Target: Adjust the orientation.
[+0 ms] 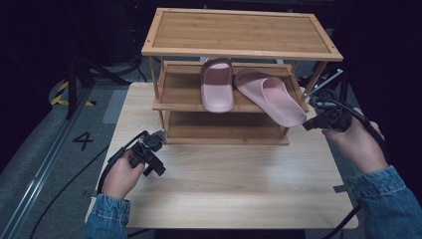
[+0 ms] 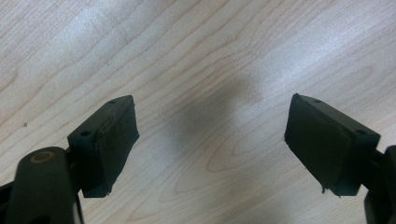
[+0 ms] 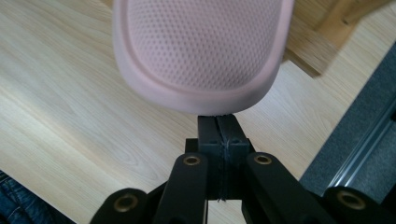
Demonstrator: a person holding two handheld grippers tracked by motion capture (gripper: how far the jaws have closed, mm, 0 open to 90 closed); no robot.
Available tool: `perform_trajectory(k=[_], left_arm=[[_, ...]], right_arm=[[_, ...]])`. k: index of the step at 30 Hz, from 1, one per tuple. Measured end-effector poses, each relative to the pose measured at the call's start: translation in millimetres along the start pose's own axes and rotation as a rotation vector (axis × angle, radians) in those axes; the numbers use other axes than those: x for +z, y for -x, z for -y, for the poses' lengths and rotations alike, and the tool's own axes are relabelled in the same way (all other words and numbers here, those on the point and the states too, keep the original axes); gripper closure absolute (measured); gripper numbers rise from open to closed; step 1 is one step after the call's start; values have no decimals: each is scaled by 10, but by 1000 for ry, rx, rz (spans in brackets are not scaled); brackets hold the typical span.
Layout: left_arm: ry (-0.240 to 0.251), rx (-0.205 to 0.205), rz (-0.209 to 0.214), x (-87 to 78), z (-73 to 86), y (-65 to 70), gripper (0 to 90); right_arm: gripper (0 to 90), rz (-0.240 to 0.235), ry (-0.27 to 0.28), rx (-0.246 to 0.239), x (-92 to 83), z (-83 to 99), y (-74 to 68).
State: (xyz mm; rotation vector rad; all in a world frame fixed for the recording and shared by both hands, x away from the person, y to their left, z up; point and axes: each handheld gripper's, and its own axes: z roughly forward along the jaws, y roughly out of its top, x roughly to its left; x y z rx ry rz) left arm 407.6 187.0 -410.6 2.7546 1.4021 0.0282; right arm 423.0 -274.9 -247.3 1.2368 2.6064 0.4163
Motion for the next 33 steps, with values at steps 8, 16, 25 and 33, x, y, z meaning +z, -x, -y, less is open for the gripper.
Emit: perform_trajectory(k=[8,16,25,33], left_arm=[[-4,5,6,0,38,7,176],[-15,-2,5,26,76,0,175],[-22,-2,0,38,110,8,175],[-24,-18,-2,50,191,4,175]], right_arm=[[896,-22,9,-54,88,-184,-207],[896,-47,20,-89,151,-372,-351],[896,-78,30,-129,230,-616,-537],[896,-108,41,-146,303,-794,-606]])
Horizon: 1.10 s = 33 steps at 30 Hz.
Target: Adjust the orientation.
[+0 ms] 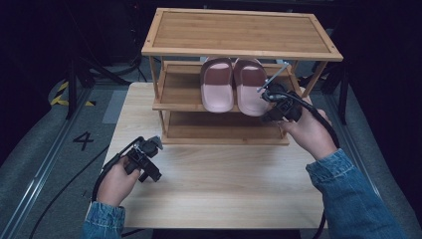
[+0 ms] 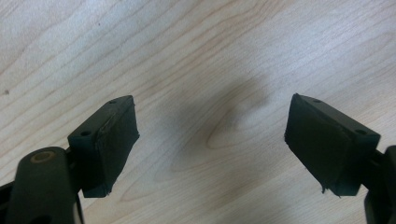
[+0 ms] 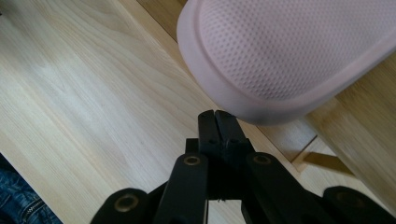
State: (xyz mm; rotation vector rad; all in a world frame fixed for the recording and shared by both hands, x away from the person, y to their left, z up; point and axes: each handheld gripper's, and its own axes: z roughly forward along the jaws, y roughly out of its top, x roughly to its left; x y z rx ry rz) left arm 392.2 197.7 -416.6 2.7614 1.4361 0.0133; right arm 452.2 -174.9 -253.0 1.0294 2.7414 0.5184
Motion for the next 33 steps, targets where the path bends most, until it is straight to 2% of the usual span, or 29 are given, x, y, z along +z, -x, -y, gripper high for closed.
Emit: perform_trajectory(k=[14,17,22,26,27,28,30,31,33], left_arm=[[-9,-30,-8,19,153,-30,175],[-12,-31,-3,32,149,-34,176],[-10,-27,-8,30,122,-42,177],[-8,-23,-1,23,100,-48,175],[-9,-21,-15,16,93,-47,175],[-6,-18,-6,21,88,-49,175],[-8,-16,-3,18,63,-46,176],[-8,-16,-3,18,63,-46,176],[-7,-11,-1,18,45,-49,176]], right_arm=[[893,-13,-8,-17,72,-153,-19],[803,-16,3,-20,58,-128,-45],[666,-7,37,-40,-49,-21,-104],[569,5,66,-38,-159,120,-95],[569,10,70,-36,-193,176,-86],[555,10,70,-36,-193,176,-86],[535,23,74,-32,-260,330,-57],[535,23,74,-32,-260,330,-57],[528,30,74,-23,-281,443,-32]])
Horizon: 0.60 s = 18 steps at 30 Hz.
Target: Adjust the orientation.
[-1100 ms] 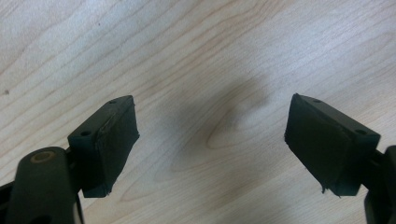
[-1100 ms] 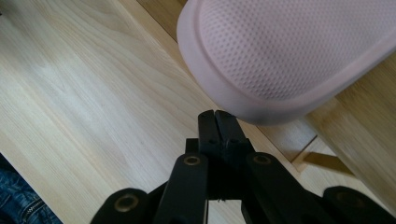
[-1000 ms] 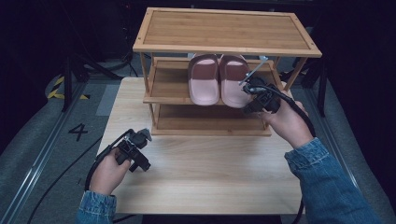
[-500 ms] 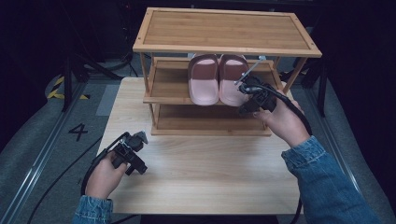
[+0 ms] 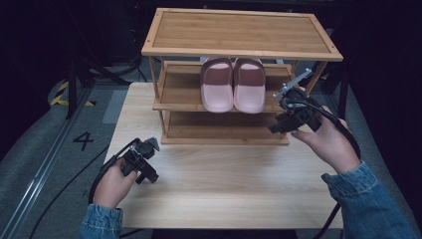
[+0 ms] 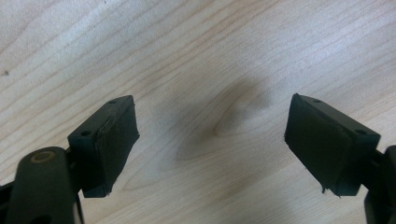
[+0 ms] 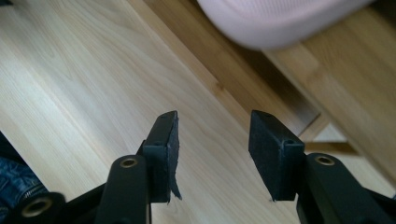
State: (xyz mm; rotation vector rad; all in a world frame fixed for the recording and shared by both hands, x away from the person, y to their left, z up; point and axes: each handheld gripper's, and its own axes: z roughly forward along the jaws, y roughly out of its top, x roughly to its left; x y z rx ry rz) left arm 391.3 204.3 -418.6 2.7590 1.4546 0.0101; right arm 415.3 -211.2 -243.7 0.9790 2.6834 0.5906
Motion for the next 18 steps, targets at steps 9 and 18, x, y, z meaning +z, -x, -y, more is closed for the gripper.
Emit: perform_trajectory(k=[9,18], left_arm=[[-8,13,5,4,-62,26,174],[-11,19,5,18,-64,24,177]], right_arm=[[505,-5,-21,61,23,512,142],[500,-28,-41,128,289,1034,328]])
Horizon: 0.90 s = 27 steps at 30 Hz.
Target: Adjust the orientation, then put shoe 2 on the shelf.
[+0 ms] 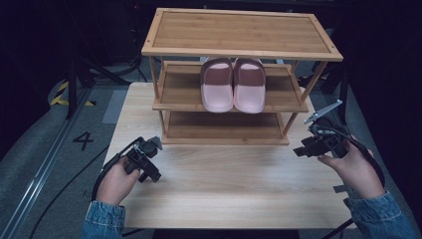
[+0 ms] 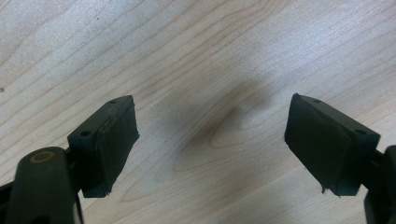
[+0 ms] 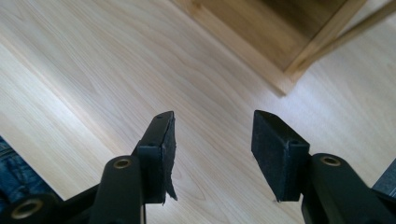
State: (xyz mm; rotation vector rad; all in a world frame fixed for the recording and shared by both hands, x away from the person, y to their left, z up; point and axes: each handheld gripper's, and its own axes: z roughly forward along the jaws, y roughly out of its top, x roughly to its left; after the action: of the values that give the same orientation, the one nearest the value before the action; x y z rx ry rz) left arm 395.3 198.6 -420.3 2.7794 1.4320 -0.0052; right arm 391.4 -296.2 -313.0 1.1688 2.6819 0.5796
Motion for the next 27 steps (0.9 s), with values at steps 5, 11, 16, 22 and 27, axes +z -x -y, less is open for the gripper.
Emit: perform_trajectory(k=[5,11,16,22,27], left_arm=[[4,-8,-3,0,4,-1,176],[3,-7,-4,6,8,3,176],[-1,-6,-8,10,16,-2,176],[-5,3,-12,17,13,1,176],[-7,-3,-14,16,21,-5,176]], right_arm=[[496,-5,-9,31,178,193,90],[477,-8,-29,28,378,380,143],[473,-25,-16,53,552,535,199],[457,-51,-25,31,787,616,256],[453,-45,-13,29,958,675,285]])
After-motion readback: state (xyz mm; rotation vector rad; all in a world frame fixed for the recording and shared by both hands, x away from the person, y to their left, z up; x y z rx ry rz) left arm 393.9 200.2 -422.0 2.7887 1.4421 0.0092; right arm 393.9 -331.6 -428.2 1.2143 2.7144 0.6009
